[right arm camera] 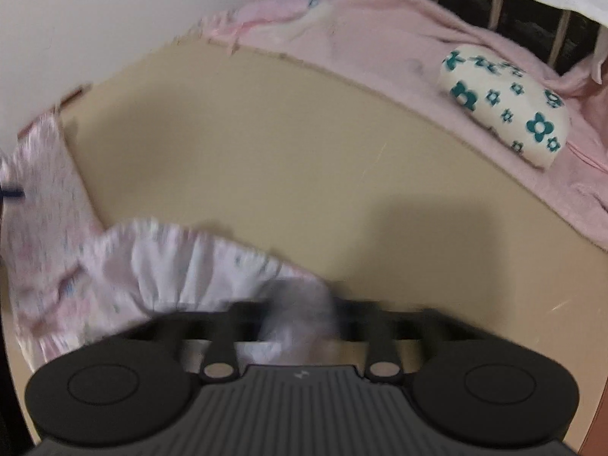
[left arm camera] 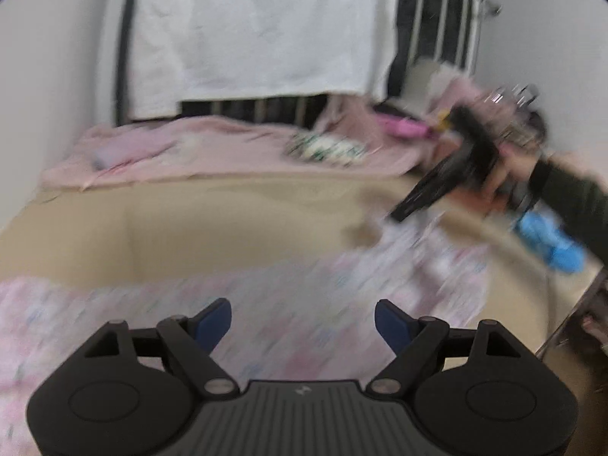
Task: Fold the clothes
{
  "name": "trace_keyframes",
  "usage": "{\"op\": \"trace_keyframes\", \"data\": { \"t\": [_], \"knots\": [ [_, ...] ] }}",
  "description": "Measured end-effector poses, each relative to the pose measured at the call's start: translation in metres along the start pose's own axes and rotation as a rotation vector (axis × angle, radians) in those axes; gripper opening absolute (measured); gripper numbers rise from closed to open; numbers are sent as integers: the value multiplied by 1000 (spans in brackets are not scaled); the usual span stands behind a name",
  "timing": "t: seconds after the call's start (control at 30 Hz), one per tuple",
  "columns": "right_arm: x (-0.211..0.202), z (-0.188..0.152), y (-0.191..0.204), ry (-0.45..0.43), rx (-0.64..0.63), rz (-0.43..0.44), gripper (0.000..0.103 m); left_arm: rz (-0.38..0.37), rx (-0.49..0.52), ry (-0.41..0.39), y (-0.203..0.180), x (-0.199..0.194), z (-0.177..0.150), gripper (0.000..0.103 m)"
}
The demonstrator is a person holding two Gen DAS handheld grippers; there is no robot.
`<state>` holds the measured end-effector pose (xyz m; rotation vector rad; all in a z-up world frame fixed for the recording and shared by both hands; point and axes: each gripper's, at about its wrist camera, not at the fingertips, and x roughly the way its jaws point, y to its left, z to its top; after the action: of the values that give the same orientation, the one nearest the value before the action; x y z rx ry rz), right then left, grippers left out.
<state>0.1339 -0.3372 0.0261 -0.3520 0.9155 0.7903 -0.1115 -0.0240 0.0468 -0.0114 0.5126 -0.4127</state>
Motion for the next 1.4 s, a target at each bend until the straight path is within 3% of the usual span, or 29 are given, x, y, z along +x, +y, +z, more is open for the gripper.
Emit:
{"op": "trace_keyframes", "data": {
  "t": [0.13, 0.2, 0.27, 0.33, 0.4, 0.5, 0.6, 0.63, 0.77, 0.8, 0.87, 0.93, 0.97, 1.03, 1.13, 1.2, 1.23, 1.27, 1.33, 1.4],
  "knots": [
    [-38, -13, 21, -174, -42, -58, 1, 25, 95, -14, -21, 28, 39, 84],
    [-66, -27, 42, -230, -93, -78, 1, -33, 136, 32, -31, 51, 55, 84],
    [-87, -45, 68, -267, -152, -99, 1, -142, 136, 80, -36, 74, 65, 84],
    [-99, -63, 96, -282, -209, -104, 1, -238, 70, 107, -36, 91, 72, 84],
    [-103, -77, 114, -275, -243, -123, 1, -262, -52, 101, -26, 96, 75, 84],
    [-98, -93, 131, -236, -264, -165, 1, -234, -162, 48, -13, 99, 78, 84],
    [-94, -109, 148, -198, -286, -207, 1, -222, -230, 67, -16, 114, 82, 83],
    [-92, -115, 153, -185, -293, -221, 1, -221, -236, 86, -20, 119, 80, 79],
    [-86, -136, 176, -133, -322, -277, 3, -224, -215, 188, -41, 135, 64, 35],
    [-86, -141, 180, -126, -322, -294, 4, -229, -199, 219, -46, 137, 56, 33],
    [-105, -148, 175, -199, -232, -369, 8, -215, -173, 245, -54, 134, 39, 31],
    [-123, -153, 174, -288, -107, -442, 24, -169, -121, 208, -63, 128, 24, 32],
    [-131, -155, 176, -347, -42, -447, 27, -146, -92, 180, -68, 125, 16, 32],
    [-139, -160, 186, -508, 81, -358, 32, -109, -40, 136, -77, 121, 5, 34],
    [-121, -165, 191, -622, 199, -262, 33, -142, -89, 139, -73, 111, 10, 34],
    [-104, -161, 184, -634, 339, -243, 33, -174, -139, 99, -61, 94, 18, 36],
    [-96, -160, 181, -639, 409, -234, 33, -183, -156, 68, -54, 83, 23, 42],
    [-88, -158, 178, -645, 477, -223, 33, -173, -163, 31, -46, 73, 25, 50],
    [-77, -153, 177, -665, 560, -212, 33, -116, -176, -19, -33, 58, 29, 56],
    [-61, -147, 178, -613, 566, -294, 32, -76, -192, -11, -23, 59, 30, 56]
  ]
}}
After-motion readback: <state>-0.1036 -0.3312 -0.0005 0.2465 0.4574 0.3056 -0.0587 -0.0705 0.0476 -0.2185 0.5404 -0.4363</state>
